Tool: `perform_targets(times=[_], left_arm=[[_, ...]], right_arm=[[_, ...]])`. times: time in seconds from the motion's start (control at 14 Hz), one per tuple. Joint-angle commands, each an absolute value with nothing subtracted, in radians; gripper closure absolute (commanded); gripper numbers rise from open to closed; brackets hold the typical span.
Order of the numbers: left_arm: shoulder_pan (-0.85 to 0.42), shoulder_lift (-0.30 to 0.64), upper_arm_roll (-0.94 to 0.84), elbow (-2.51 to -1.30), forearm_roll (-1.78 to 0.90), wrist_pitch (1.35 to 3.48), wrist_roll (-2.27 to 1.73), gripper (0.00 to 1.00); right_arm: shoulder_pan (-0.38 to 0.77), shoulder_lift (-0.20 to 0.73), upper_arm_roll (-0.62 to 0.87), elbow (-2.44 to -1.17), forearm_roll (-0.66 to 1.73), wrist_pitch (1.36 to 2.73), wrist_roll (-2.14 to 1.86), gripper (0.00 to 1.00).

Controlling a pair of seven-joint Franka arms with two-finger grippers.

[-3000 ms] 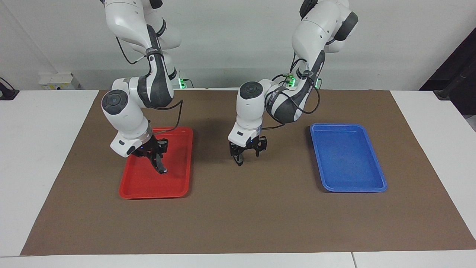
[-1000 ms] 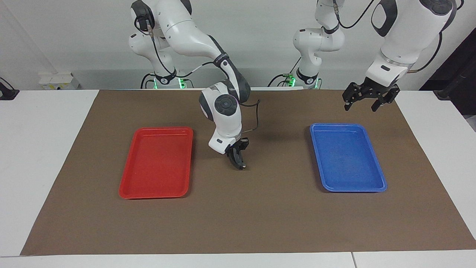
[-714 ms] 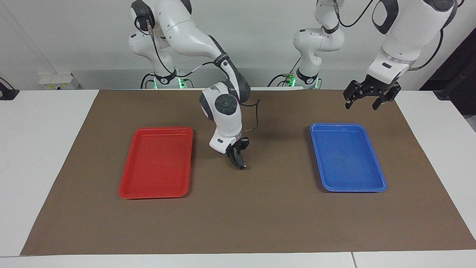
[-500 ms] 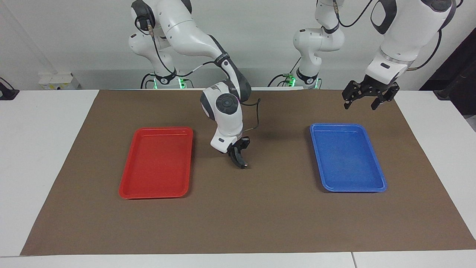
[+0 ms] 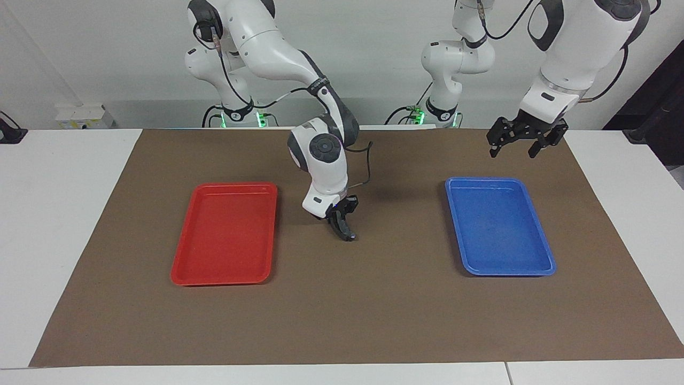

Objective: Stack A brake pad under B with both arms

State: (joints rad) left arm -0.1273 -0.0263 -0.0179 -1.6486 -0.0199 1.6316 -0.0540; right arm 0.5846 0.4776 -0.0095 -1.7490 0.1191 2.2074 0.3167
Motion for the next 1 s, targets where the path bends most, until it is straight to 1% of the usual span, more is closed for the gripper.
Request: perform_targets(times=[0.0, 0.07, 0.14, 0.21, 0.29, 0.36, 0.57, 0.71, 0.86, 0.93], left_arm=[[-0.121, -0.052, -0.014, -1.686, -0.031, 1.644, -0.058, 0.01], [-0.121, -0.051, -0.014, -1.687, -0.031, 1.646, -0.058, 0.01], [-0.12, -0.051, -0.012, -1.686, -0.031, 1.646, -0.058, 0.01], [-0.121, -0.051, -0.012, -1.686, -0.031, 1.646, -0.058, 0.01], [-0.12, -0.051, -0.011, -1.686, -0.031, 1.646, -0.058, 0.01], [-0.12, -0.051, -0.011, -1.686, -0.031, 1.646, -0.058, 0.01], [-0.12, -0.051, -0.011, -1.686, -0.031, 1.649, -0.058, 0.01], [-0.12, -0.049, -0.011, -1.686, -0.031, 1.649, -0.057, 0.01], [-0.118, -0.049, -0.011, -1.686, -0.031, 1.649, -0.057, 0.01], [-0.118, -0.049, -0.011, -1.686, -0.031, 1.649, -0.057, 0.01]], right_arm=[[0.6, 0.445, -0.008, -1.782, 0.137, 2.215, 0.291, 1.0], [0.606, 0.443, -0.009, -1.784, 0.137, 2.215, 0.291, 0.99], [0.606, 0.443, -0.009, -1.784, 0.137, 2.215, 0.291, 0.94], [0.604, 0.443, -0.009, -1.784, 0.137, 2.215, 0.291, 0.75], [0.604, 0.443, -0.009, -1.784, 0.137, 2.215, 0.293, 0.27], [0.606, 0.443, -0.009, -1.784, 0.137, 2.215, 0.296, 0.0], [0.595, 0.442, -0.009, -1.763, 0.135, 2.212, 0.298, 0.0], [0.591, 0.411, -0.02, -1.761, 0.135, 2.204, 0.304, 0.0], [0.531, 0.362, -0.034, -1.761, 0.126, 2.156, 0.302, 0.0], [0.482, 0.332, -0.038, -1.758, 0.101, 2.129, 0.301, 0.0]])
